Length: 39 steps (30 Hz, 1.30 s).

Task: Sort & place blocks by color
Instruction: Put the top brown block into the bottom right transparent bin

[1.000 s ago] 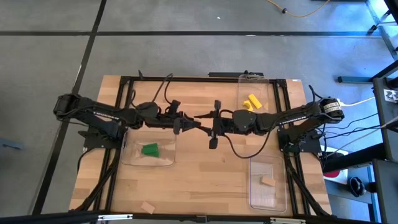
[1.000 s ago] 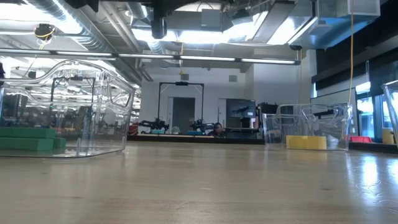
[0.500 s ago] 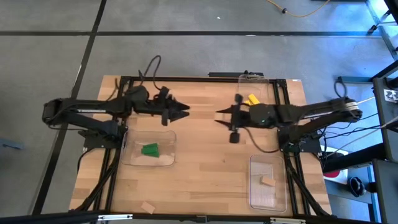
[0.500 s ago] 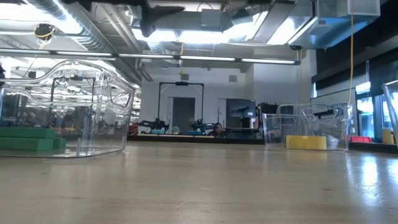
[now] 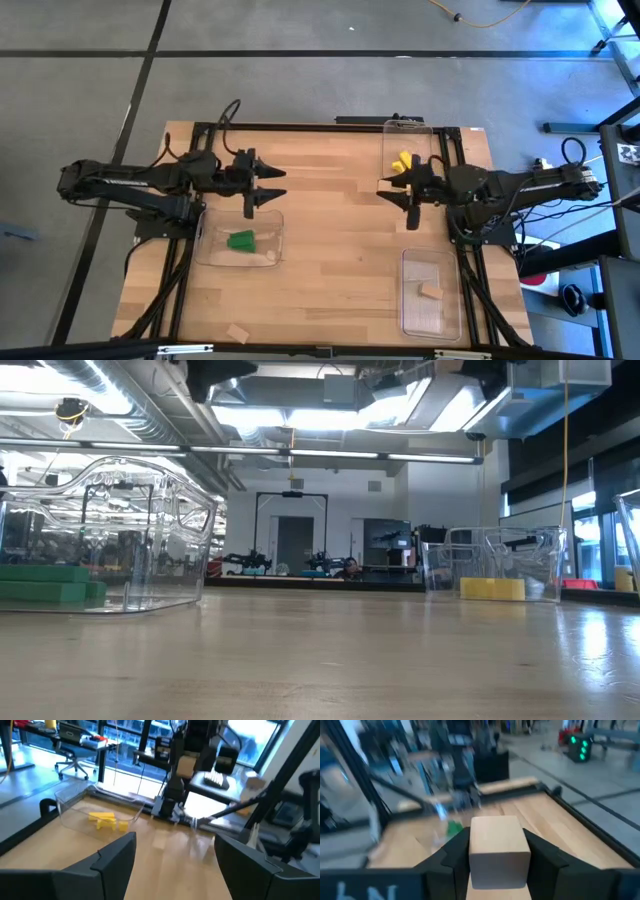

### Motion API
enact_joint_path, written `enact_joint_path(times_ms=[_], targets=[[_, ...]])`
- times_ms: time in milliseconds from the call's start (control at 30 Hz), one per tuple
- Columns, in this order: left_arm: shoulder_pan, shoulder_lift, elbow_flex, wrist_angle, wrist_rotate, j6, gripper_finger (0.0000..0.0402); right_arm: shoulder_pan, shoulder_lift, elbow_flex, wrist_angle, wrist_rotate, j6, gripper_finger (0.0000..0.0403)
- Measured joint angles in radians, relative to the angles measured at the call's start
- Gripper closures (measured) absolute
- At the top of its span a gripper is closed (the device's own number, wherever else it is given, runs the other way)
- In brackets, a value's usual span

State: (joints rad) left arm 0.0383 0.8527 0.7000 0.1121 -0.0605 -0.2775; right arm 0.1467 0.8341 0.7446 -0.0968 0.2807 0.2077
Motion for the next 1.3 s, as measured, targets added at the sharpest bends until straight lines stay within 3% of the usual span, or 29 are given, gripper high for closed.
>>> enact_joint_path(times_ms=[167,1300], targets=[[0.000,0.022,0.000,0.008,0.002,0.087,0.0142,0.000,-0.024,-0.086,0.180,-0.013,0.046,0.0260],[0.000,0.021,0.000,0.017,-0.028,0.105,0.0141,0.000,-0.003,-0.087,0.174,-0.009,0.050,0.0260]])
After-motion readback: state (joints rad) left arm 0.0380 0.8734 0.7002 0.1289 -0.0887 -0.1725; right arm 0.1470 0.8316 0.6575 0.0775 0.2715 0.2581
